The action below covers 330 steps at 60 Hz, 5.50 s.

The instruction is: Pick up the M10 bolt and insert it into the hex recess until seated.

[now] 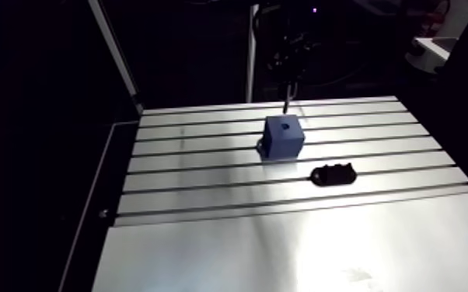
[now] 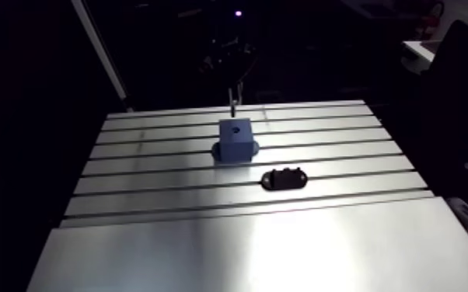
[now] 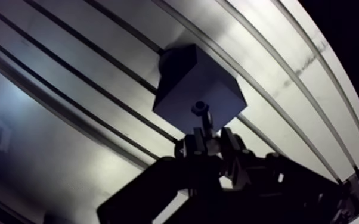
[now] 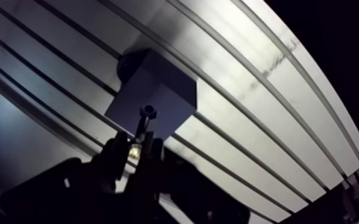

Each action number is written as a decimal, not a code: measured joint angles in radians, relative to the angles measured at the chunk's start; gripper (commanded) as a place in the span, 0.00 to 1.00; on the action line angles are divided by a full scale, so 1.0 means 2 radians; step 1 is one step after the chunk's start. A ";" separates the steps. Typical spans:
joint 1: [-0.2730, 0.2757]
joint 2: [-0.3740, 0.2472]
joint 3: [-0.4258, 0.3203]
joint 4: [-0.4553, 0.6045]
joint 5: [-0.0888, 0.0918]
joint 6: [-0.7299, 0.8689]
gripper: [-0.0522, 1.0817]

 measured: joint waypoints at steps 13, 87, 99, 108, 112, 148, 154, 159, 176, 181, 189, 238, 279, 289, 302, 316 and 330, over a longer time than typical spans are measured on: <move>0.000 0.001 0.002 -0.003 0.000 0.000 0.99; -0.005 0.008 0.020 -0.009 0.000 0.000 0.99; -0.005 0.009 0.021 -0.010 0.000 0.000 0.99; -0.005 0.010 0.021 -0.010 0.000 0.001 0.99; -0.005 0.011 0.021 -0.010 0.000 0.001 0.99; -0.005 0.016 0.020 -0.011 0.000 0.001 0.99; -0.005 0.017 0.020 -0.011 0.000 0.002 0.99; -0.005 0.018 0.020 -0.011 0.000 0.002 0.99; -0.005 0.020 0.018 -0.013 0.000 0.001 0.99; -0.005 0.021 0.018 -0.014 0.000 0.001 0.99; -0.005 0.021 0.018 -0.015 0.000 0.000 0.99; -0.007 0.021 0.021 -0.016 0.002 0.000 0.99; -0.007 0.021 0.028 -0.018 0.002 0.001 0.81; -0.007 0.020 0.029 -0.020 0.003 0.001 0.16; -0.008 0.018 0.029 -0.025 0.008 0.000 0.09; -0.010 0.016 0.029 -0.032 0.011 0.006 0.07; -0.012 0.007 0.025 -0.041 0.017 0.019 0.07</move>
